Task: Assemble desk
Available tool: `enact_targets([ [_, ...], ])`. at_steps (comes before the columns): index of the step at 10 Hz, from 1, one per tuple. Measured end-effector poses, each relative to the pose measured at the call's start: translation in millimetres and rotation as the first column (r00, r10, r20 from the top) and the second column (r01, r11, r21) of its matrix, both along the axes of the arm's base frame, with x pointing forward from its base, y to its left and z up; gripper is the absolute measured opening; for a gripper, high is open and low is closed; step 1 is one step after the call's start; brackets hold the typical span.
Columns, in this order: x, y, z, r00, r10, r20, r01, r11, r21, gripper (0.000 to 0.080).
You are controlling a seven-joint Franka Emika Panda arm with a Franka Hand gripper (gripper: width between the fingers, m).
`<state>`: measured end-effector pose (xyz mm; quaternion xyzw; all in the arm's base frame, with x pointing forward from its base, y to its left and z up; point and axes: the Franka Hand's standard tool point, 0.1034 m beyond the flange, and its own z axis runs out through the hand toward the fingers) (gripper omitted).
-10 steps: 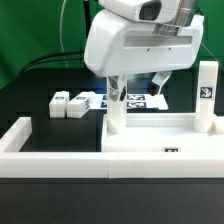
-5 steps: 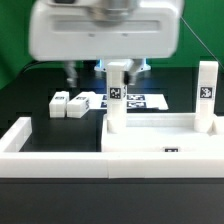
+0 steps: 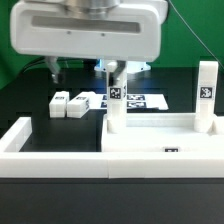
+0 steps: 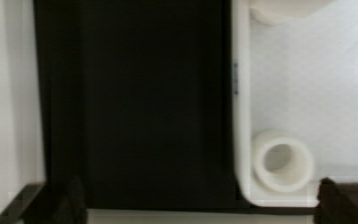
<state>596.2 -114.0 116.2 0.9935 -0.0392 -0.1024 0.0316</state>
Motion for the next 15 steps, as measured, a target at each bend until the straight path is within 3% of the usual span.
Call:
enact_targets([
  [3, -47.8, -53.1, -14.0, 0.986, -0.159, -0.043, 0.163, 0.983, 0.085, 0.0648],
  [4, -56.3, -60.3, -20.7, 0.984, -0.173, -0.048, 0.177, 0.981, 0.083, 0.0648],
  [8, -54.7, -56.4, -21.2, 0.985, -0.166, -0.048, 0.169, 0.982, 0.085, 0.0648],
  [9, -68.1, -59.4, -29.5, 0.966, -0.248, -0.067, 0.254, 0.962, 0.105, 0.0648],
  [10, -96.3, -62.1, -43.2, 0.944, -0.31, -0.11, 0.323, 0.938, 0.128, 0.0648],
  [11, -114.1, -59.6, -51.1, 0.924, -0.355, -0.143, 0.376, 0.912, 0.164, 0.0648],
  [15, -117.5, -58.5, -53.3, 0.914, -0.375, -0.156, 0.399, 0.9, 0.177, 0.0648],
])
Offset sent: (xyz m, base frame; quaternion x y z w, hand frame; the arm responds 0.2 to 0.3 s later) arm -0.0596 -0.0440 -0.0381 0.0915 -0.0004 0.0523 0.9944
